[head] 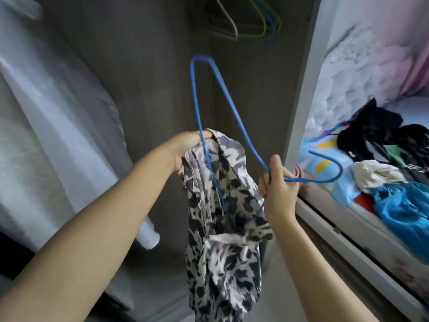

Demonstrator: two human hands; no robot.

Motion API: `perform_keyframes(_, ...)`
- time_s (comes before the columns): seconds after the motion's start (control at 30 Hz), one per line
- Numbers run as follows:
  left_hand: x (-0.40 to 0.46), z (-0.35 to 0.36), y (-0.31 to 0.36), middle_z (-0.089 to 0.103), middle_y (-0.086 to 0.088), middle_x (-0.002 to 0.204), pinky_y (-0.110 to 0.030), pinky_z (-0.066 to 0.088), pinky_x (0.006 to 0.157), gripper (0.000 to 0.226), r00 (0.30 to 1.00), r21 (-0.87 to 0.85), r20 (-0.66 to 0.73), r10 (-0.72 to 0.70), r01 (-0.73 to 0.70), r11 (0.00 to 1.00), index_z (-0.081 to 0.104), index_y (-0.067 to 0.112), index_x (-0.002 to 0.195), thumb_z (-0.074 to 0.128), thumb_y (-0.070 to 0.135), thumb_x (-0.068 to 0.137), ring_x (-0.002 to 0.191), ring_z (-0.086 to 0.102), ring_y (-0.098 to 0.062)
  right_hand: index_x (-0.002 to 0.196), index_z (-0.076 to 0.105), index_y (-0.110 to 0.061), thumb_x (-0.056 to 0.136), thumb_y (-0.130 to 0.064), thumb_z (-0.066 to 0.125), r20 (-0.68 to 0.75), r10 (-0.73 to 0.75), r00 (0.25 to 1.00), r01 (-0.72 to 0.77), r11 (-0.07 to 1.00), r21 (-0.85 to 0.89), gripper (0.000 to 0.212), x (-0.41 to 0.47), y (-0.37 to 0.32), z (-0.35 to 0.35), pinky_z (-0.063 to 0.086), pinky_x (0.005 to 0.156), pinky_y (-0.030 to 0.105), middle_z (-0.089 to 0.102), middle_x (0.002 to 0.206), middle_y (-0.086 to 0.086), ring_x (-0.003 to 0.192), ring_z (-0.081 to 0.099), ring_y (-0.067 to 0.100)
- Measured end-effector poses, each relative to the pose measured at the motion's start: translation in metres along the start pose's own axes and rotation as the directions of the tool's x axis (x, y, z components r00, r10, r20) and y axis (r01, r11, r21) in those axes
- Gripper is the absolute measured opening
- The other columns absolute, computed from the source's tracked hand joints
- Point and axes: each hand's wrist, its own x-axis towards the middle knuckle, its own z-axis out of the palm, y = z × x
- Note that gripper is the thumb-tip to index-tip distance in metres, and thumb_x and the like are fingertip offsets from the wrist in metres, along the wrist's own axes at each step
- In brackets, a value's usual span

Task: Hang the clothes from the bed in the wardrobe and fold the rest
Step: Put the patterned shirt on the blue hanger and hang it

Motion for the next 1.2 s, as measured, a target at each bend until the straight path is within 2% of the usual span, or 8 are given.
perform_keyframes(0.23, 0.004, -0.029, -0.012, 0.065, -0.008, 0.051, -0.031, 0.053, 0.04, 0.052, 0.996, -0.237, 0.009, -0.093, 0.093, 0.967, 0.066, 0.007, 0.054, 0.048, 0.035, 0.094, 0.042, 0.063, -0.02, 0.04, 0.042, -0.021, 0.097, -0.029, 0.05, 0.262, 0.06, 0.963, 0.12, 0.777, -0.618, 0.058, 0.015, -0.017, -0.051, 0.031, 0.052, 0.029, 0.033, 0.046, 0.002, 0.046, 0.031, 0.015)
perform_keyframes(0.33, 0.011, -0.033, -0.036, 0.061, -0.005, 0.044, -0.027, 0.049, 0.036, 0.03, 0.987, -0.253, -0.133, -0.094, 0.058, 0.966, 0.059, 0.011, 0.066, 0.053, 0.022, 0.094, 0.035, 0.059, -0.017, 0.044, 0.052, -0.022, 0.097, -0.036, 0.049, 0.335, 0.183, 0.924, 0.173, 0.581, -0.795, 0.055, 0.028, -0.039, -0.062, 0.036, 0.087, 0.04, 0.041, 0.047, 0.004, 0.056, 0.05, 0.032)
perform_keyframes(0.53, 0.018, 0.014, -0.054, 0.053, 0.008, 0.042, -0.012, 0.032, 0.04, 0.016, 0.918, 0.284, -0.21, 0.338, -0.273, 0.919, 0.066, 0.006, 0.079, 0.055, -0.002, 0.087, 0.036, 0.043, 0.002, 0.061, 0.067, -0.023, 0.097, -0.039, 0.048, 0.401, 0.405, 0.822, 0.324, 0.246, -0.913, 0.044, 0.042, -0.056, -0.055, 0.043, 0.065, 0.018, 0.065, 0.068, -0.005, 0.07, 0.06, 0.013)
perform_keyframes(0.7, 0.004, 0.066, -0.043, 0.072, -0.006, 0.095, -0.027, 0.045, 0.078, 0.019, 0.888, 0.59, 0.296, 0.353, -0.461, 0.664, 0.073, 0.015, 0.101, 0.062, 0.016, 0.086, 0.086, 0.059, -0.01, 0.059, 0.063, -0.026, 0.095, -0.043, 0.049, 0.443, 0.519, 0.731, 0.335, 0.292, -0.896, 0.042, 0.048, -0.055, -0.03, 0.036, 0.052, 0.022, 0.049, 0.054, -0.001, 0.05, 0.044, 0.013)
perform_keyframes(0.83, -0.006, 0.052, -0.029, 0.048, 0.005, 0.104, -0.033, 0.041, 0.094, 0.046, 0.872, 0.852, 0.2, 0.447, -0.38, 0.361, 0.058, 0.032, 0.122, 0.062, 0.054, 0.082, 0.108, 0.047, -0.014, 0.058, 0.061, -0.027, 0.096, -0.035, 0.05, 0.446, 0.524, 0.726, 0.376, 0.241, -0.895, 0.04, 0.055, -0.066, -0.031, 0.037, 0.05, 0.02, 0.046, 0.056, 0.003, 0.053, 0.044, 0.014)
perform_keyframes(1.07, -0.003, 0.065, -0.053, 0.041, 0.005, 0.056, -0.034, 0.034, 0.058, 0.039, 0.78, 0.691, 0.252, 0.572, -0.559, 0.458, 0.042, 0.02, 0.063, 0.055, 0.043, 0.092, 0.055, 0.039, -0.01, 0.091, 0.071, -0.012, 0.096, -0.02, 0.054, 0.513, 0.524, 0.68, 0.214, 0.528, -0.822, 0.019, 0.069, -0.122, -0.029, 0.051, 0.069, 0.022, 0.064, 0.075, 0.005, 0.067, 0.059, 0.015)
perform_keyframes(1.13, 0.005, 0.056, -0.062, 0.04, 0.004, 0.053, -0.033, 0.03, 0.056, 0.041, 0.766, 0.697, 0.155, 0.624, -0.532, 0.48, 0.041, 0.022, 0.061, 0.054, 0.044, 0.093, 0.053, 0.039, -0.01, 0.108, 0.065, -0.004, 0.097, -0.021, 0.052, 0.394, 0.547, 0.739, 0.223, 0.354, -0.908, 0.024, 0.089, -0.13, -0.051, 0.047, 0.084, 0.033, 0.066, 0.1, 0.009, 0.089, 0.06, 0.021)
perform_keyframes(1.2, 0.01, 0.046, -0.071, 0.038, 0.005, 0.052, -0.033, 0.028, 0.056, 0.039, 0.755, 0.634, 0.086, 0.65, -0.545, 0.548, 0.045, 0.021, 0.062, 0.055, 0.047, 0.09, 0.053, 0.035, -0.009, 0.111, 0.063, -0.008, 0.096, -0.036, 0.05, 0.181, 0.627, 0.758, 0.312, -0.104, -0.944, 0.034, 0.101, -0.13, -0.077, 0.047, 0.077, 0.034, 0.063, 0.102, 0.009, 0.087, 0.057, 0.022)
